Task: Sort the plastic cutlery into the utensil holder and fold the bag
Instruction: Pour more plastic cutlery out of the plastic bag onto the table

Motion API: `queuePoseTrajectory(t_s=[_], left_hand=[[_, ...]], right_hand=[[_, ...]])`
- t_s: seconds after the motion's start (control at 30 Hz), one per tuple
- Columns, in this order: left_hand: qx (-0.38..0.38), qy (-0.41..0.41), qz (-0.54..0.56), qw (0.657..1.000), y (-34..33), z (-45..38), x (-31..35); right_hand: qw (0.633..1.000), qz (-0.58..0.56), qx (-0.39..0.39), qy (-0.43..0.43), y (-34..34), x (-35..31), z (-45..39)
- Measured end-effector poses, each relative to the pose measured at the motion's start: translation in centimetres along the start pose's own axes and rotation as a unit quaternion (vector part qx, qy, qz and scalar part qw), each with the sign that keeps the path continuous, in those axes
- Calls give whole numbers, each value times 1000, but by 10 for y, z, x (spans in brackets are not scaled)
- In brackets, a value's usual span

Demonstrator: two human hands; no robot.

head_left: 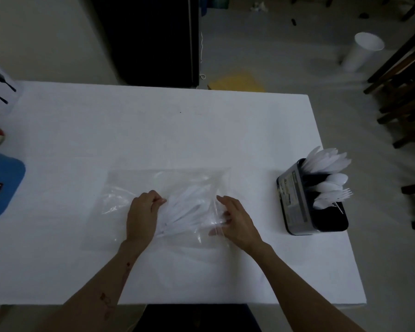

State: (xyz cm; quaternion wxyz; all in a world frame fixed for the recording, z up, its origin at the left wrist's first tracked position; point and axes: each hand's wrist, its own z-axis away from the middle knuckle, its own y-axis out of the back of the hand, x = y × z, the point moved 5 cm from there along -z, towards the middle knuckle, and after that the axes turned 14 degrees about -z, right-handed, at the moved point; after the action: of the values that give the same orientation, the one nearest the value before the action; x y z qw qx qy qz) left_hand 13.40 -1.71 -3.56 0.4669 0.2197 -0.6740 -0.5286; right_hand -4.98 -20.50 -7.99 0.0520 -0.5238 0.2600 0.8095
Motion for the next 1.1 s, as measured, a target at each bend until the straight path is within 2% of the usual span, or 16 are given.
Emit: queuePoseTrajectory(t_s=[0.13,0.23,0.47,0.6,0.83,1.1], left_hand=[[118,-90,-35,988,39,5,28],[149,-136,-40,979,49,8,44],[124,-112,-46,985,46,2,44],[106,-72,-54,990,36,-3,30],[104,-87,-139,981,36,-17,17],[120,-100,-199,967,60,-37,-15]], right_hand=[[999,24,-26,22,-1,3,-2],[997,58,-28,45,-2,0,-9],[979,192,-72,11,-13,-3,-13],[954,281,-86,57,-19,-13,-11],[946,289,-100,111,-18,-13,-5],[957,251,-21,145,19,11,7]])
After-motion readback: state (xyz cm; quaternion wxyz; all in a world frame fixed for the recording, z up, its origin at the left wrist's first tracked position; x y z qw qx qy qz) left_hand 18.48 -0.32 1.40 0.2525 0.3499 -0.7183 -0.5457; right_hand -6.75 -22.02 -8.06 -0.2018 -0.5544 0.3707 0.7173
